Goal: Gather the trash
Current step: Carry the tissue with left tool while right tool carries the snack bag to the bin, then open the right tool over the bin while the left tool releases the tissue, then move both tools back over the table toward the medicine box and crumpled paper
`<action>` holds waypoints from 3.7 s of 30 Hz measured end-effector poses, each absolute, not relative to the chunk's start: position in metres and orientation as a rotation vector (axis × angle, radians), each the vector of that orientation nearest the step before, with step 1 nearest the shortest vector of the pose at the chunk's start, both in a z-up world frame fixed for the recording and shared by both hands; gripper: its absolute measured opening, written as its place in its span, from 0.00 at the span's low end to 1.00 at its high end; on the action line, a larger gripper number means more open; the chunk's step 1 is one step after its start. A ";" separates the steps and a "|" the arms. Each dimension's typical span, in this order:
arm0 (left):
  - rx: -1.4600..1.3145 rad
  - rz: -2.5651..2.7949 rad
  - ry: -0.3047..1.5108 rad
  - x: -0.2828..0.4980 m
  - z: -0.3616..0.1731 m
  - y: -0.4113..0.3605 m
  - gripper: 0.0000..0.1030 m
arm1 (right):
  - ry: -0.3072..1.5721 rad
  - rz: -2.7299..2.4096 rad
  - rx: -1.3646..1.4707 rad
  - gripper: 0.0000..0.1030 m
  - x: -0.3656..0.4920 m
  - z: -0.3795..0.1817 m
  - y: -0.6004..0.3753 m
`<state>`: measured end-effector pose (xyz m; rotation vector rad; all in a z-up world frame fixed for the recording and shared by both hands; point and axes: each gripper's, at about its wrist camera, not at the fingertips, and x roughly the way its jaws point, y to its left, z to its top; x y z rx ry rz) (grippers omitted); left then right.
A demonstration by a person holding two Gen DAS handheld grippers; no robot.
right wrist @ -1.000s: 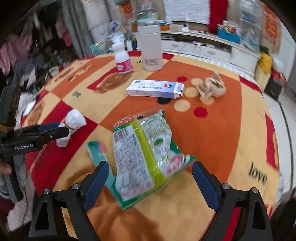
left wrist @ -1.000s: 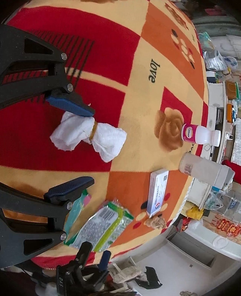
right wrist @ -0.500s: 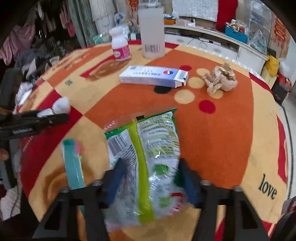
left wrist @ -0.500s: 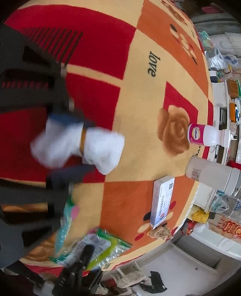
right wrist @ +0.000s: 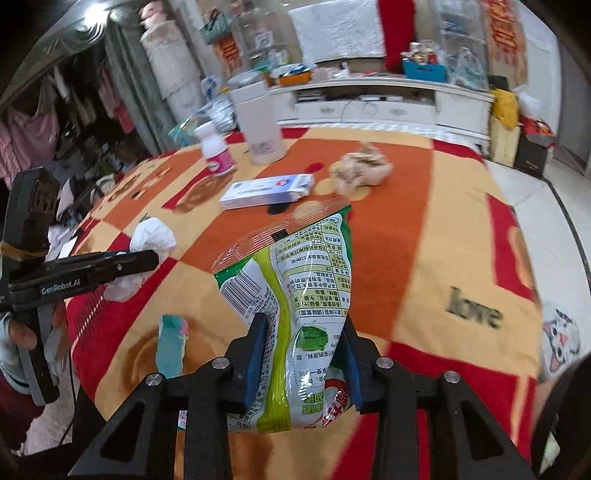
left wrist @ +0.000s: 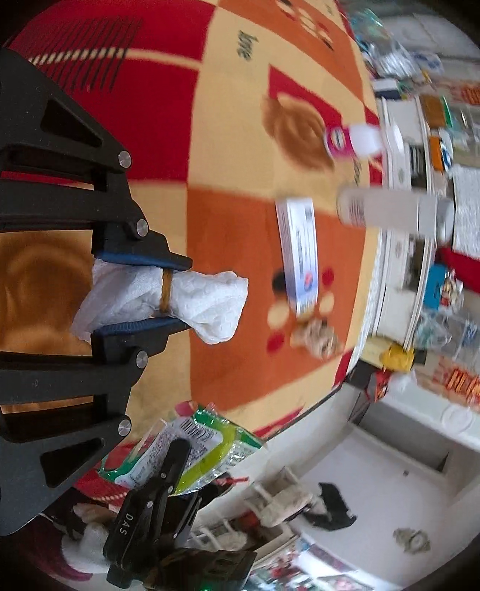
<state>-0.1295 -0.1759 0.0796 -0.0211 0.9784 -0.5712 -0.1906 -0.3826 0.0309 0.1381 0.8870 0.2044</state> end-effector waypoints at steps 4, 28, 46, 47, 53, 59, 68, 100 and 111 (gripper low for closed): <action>0.022 -0.607 0.975 -0.141 0.081 -0.213 0.22 | 0.873 0.151 0.165 0.35 -0.208 0.035 -0.409; 0.207 -0.834 0.947 -0.184 0.082 -0.388 0.22 | 0.804 -0.235 0.346 0.35 -0.312 0.042 -0.591; 0.259 -0.988 1.000 -0.206 0.066 -0.491 0.22 | 0.837 -0.472 0.417 0.35 -0.357 0.013 -0.673; 0.256 -0.997 1.009 -0.208 0.064 -0.497 0.22 | 0.840 -0.486 0.415 0.35 -0.358 0.012 -0.675; 0.236 -1.039 1.068 -0.215 0.051 -0.528 0.22 | 0.855 -0.518 0.411 0.35 -0.358 0.004 -0.685; 0.223 -1.069 1.092 -0.221 0.045 -0.547 0.22 | 0.861 -0.518 0.416 0.39 -0.356 -0.001 -0.688; 0.206 -1.098 1.115 -0.221 0.040 -0.556 0.27 | 0.847 -0.503 0.431 0.48 -0.355 -0.001 -0.690; 0.178 -0.944 1.042 -0.193 0.048 -0.493 0.55 | 0.846 -0.447 0.396 0.74 -0.334 0.013 -0.648; 0.159 -0.827 1.007 -0.169 0.048 -0.437 0.55 | 0.853 -0.356 0.358 0.74 -0.298 0.022 -0.607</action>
